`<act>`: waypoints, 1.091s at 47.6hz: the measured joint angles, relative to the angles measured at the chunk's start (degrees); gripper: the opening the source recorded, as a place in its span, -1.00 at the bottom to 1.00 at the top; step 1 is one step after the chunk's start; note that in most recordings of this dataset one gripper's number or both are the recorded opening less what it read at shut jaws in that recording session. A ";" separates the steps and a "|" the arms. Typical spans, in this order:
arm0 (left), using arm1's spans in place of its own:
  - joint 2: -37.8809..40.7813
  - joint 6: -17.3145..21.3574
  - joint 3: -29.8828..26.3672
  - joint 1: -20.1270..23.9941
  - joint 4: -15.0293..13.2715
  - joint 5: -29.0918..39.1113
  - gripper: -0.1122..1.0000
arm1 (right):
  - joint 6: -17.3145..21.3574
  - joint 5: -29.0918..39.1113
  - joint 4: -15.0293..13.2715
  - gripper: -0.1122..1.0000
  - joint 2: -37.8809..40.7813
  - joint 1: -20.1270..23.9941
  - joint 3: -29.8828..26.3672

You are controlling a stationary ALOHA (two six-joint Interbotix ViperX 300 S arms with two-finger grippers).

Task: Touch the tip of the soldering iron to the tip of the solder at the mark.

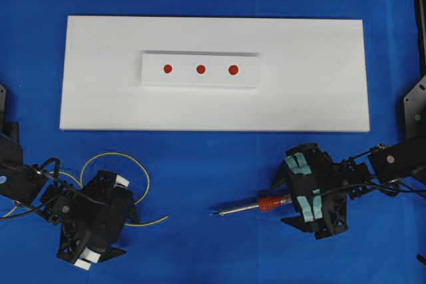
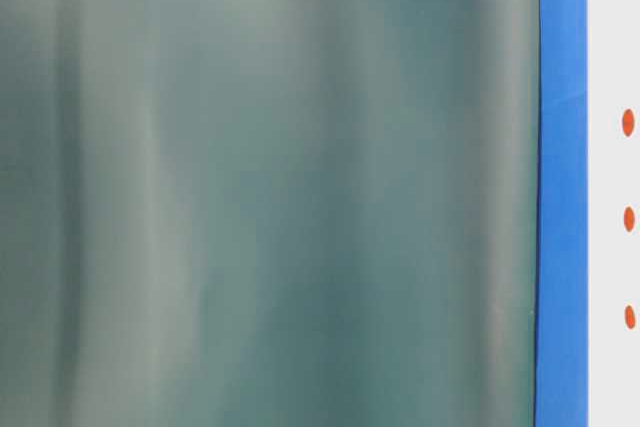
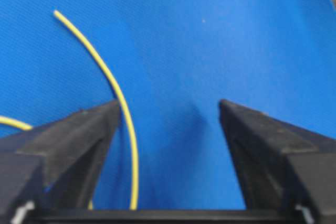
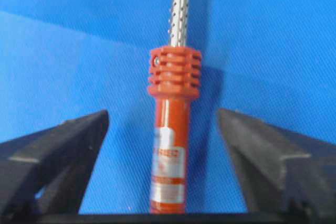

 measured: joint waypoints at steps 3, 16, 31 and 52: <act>-1.23 0.00 0.00 0.18 0.00 1.76 0.59 | -0.09 0.79 0.00 0.84 -0.88 0.09 0.00; -12.39 0.70 -0.88 0.79 0.00 12.13 0.54 | -0.79 14.41 -2.37 0.78 -16.17 -1.14 -1.49; -25.22 5.63 0.26 11.78 0.09 16.44 0.53 | -0.70 24.43 -11.69 0.77 -34.98 -12.74 -2.72; -36.39 18.81 6.68 26.28 0.09 9.40 0.53 | -0.97 24.35 -18.19 0.77 -47.29 -26.63 1.41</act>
